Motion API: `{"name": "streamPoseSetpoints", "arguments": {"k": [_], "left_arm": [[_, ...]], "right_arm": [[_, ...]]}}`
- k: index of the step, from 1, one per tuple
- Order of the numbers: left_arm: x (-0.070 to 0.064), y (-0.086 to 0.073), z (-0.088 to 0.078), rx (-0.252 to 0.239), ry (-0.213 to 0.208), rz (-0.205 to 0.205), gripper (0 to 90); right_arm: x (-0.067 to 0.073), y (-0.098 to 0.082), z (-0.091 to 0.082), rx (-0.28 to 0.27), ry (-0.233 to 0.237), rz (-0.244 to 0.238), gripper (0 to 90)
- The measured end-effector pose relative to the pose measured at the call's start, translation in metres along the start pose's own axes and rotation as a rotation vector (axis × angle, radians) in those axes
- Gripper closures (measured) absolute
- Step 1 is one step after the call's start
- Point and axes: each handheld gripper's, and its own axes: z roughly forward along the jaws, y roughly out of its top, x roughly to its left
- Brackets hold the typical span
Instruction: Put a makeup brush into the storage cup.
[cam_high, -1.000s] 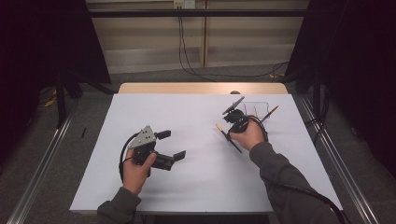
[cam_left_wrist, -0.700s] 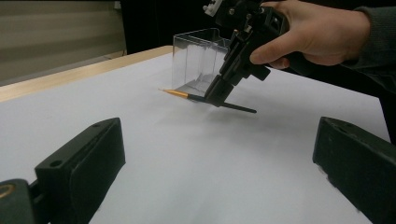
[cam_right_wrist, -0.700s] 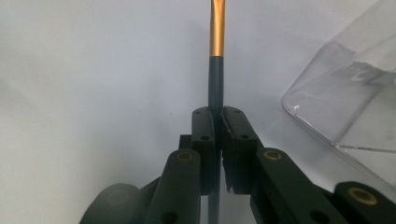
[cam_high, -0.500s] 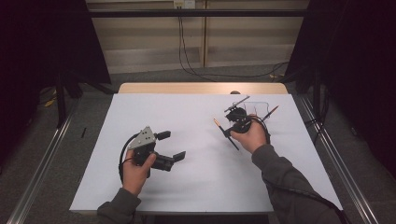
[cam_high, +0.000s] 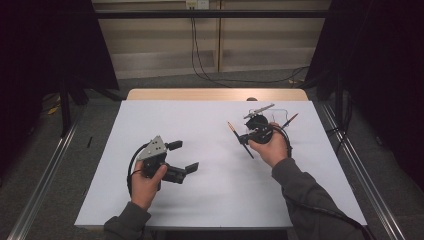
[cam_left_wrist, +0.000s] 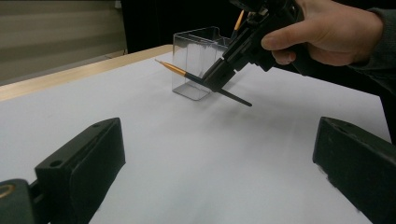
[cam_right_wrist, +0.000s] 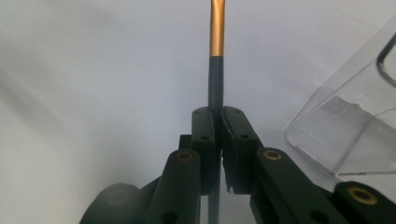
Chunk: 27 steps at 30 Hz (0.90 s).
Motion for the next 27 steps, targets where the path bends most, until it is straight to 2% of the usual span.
{"name": "streamPoseSetpoints", "arguments": {"k": [5,11,13,17,18,22,27], "left_arm": [[0.0,0.0,0.0,0.002,0.001,0.0,2.1],[0.0,0.0,0.0,0.002,0.001,0.0,2.1],[0.0,0.0,0.001,-0.008,-0.013,-0.003,2.1],[0.0,0.0,0.001,-0.004,-0.008,-0.004,2.0],[-0.001,0.0,0.001,0.0,0.001,-0.002,2.1],[0.0,0.0,0.001,-0.005,-0.008,-0.005,2.1],[0.0,-0.001,0.0,0.0,0.004,-0.005,2.1]], "right_arm": [[-0.002,-0.003,-0.004,-0.047,0.017,0.004,84.2],[-0.003,-0.005,-0.011,-0.133,0.023,0.001,84.2],[-0.003,-0.006,-0.013,-0.148,0.019,0.005,84.2],[-0.004,-0.008,-0.017,-0.19,0.034,0.013,84.2],[-0.004,-0.009,-0.019,-0.192,0.024,0.017,84.2],[-0.006,-0.011,-0.021,-0.228,0.033,0.017,84.3],[-0.007,-0.013,-0.024,-0.277,0.035,0.018,84.2]]}}
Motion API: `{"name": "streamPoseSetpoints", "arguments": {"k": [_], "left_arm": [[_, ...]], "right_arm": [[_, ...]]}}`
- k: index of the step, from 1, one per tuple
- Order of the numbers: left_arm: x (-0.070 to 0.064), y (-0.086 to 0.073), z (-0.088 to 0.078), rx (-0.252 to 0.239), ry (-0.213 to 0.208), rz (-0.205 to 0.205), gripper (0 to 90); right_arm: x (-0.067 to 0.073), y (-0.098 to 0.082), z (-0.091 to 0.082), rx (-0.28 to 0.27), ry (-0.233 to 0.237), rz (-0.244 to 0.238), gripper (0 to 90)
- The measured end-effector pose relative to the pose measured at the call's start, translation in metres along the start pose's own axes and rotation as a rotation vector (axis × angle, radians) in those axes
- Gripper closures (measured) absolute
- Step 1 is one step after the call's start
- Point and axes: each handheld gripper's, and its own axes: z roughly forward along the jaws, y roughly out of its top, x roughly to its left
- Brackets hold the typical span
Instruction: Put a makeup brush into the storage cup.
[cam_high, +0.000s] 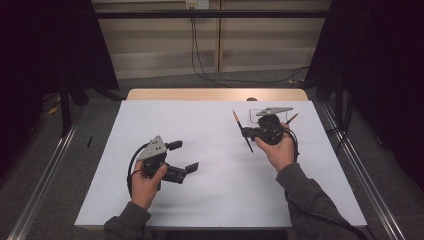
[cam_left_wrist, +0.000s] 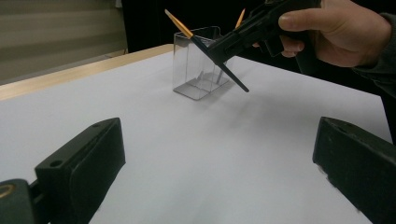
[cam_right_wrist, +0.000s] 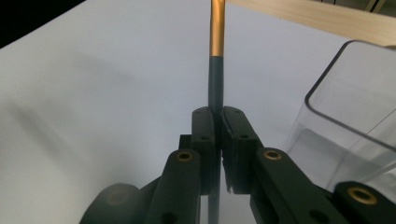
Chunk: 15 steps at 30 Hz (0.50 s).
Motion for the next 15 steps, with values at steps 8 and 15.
{"name": "streamPoseSetpoints", "arguments": {"k": [8,15], "left_arm": [[-0.0006,-0.0002,0.0003,0.002,-0.001,-0.001,2.1],[-0.0004,-0.0003,0.0001,0.003,0.001,-0.002,2.1]], "right_arm": [[0.0009,-0.0018,-0.0039,-0.05,-0.011,-0.013,84.2],[0.001,-0.0025,-0.0078,-0.1,-0.009,-0.009,84.3]]}}
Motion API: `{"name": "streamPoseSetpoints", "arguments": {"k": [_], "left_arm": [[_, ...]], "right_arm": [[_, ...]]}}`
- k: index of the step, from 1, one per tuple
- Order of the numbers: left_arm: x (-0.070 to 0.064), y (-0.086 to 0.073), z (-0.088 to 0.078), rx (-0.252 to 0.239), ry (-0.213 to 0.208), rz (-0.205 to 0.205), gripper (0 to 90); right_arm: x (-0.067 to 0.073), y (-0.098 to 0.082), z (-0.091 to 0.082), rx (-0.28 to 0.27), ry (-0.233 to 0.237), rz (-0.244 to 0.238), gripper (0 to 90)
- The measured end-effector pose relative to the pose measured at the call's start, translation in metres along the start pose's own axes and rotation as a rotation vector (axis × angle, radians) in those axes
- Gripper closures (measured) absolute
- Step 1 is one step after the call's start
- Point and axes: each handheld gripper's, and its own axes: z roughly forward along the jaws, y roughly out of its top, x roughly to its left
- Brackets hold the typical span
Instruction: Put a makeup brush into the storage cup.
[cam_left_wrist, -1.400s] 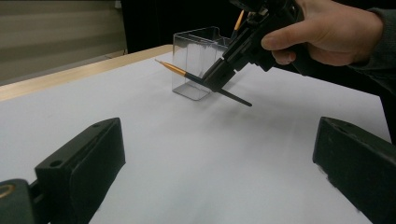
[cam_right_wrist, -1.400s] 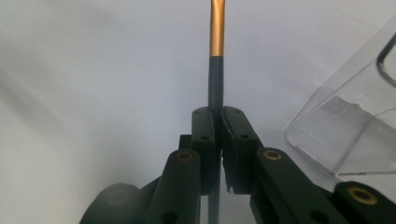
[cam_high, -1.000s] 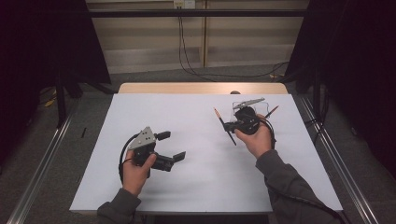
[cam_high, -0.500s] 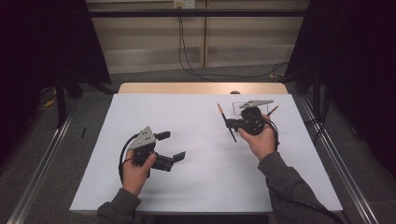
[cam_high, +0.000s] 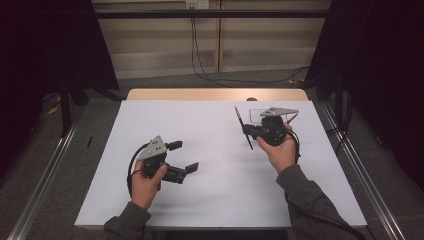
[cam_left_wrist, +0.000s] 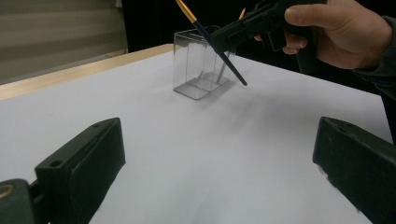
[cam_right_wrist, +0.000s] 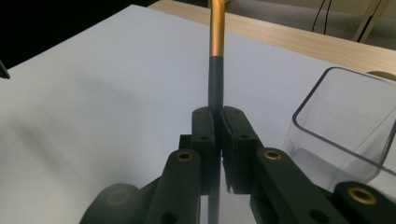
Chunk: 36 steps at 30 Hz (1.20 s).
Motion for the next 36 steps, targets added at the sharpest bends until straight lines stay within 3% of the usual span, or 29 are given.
{"name": "streamPoseSetpoints", "arguments": {"k": [13,36], "left_arm": [[0.0,0.0,0.0,0.003,0.0,0.003,2.0],[0.001,-0.001,0.0,0.001,0.002,0.001,2.1]], "right_arm": [[0.0,-0.004,-0.009,-0.124,-0.023,0.003,84.3],[-0.006,-0.003,-0.022,-0.237,-0.071,-0.017,84.2]]}}
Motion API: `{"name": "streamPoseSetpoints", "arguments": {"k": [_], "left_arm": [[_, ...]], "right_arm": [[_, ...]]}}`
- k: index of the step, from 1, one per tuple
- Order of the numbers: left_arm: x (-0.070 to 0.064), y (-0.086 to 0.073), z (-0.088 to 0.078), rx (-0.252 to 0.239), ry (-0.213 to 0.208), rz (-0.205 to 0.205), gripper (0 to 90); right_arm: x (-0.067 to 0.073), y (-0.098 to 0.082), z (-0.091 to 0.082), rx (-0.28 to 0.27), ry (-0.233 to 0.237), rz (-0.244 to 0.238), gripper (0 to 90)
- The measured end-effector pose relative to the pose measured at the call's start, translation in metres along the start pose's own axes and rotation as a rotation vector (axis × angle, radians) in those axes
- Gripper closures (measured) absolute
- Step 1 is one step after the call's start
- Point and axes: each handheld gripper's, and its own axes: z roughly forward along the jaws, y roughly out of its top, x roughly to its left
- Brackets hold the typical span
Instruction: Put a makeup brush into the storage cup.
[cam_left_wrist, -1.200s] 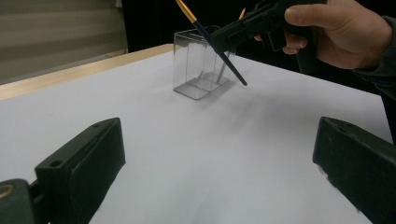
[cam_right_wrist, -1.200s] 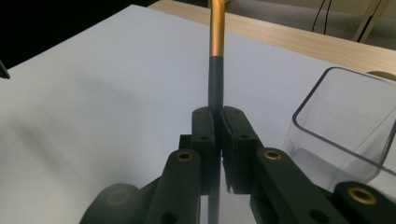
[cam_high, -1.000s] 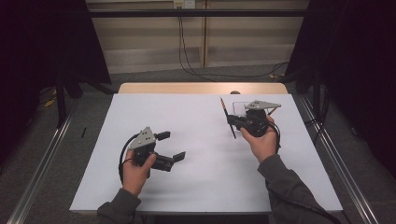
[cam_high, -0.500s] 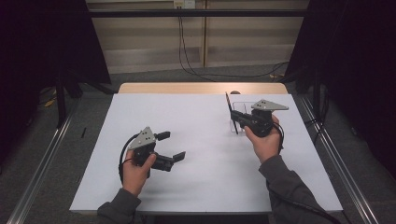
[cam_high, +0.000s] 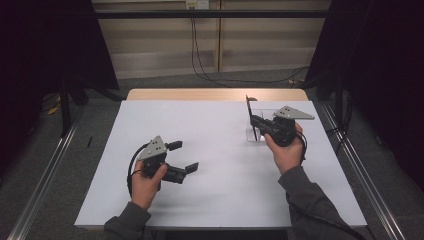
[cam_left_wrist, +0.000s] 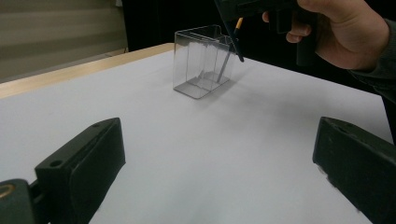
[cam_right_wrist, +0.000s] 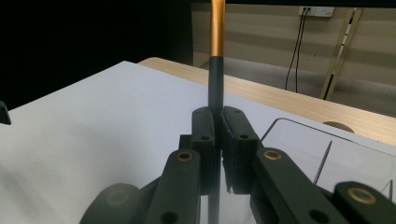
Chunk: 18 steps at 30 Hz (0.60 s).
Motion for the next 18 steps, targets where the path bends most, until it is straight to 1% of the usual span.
{"name": "streamPoseSetpoints", "arguments": {"k": [2,4,6,12,18], "left_arm": [[0.0,0.0,0.0,-0.005,-0.013,-0.003,2.1],[0.0,0.0,0.0,0.0,-0.002,-0.001,2.1],[0.0,0.0,0.0,0.0,-0.001,-0.001,2.1],[0.001,0.0,0.0,0.002,-0.003,-0.001,2.0],[0.0,-0.001,0.0,0.004,-0.002,-0.003,2.0]], "right_arm": [[-0.001,0.0,-0.001,-0.003,0.004,-0.003,84.3],[-0.002,0.0,-0.001,-0.004,0.0,-0.001,84.3],[-0.004,0.001,-0.002,-0.006,-0.008,-0.004,84.3],[-0.008,0.001,-0.003,0.0,-0.012,0.003,84.2],[-0.012,0.001,-0.005,-0.004,-0.017,0.007,84.3]]}}
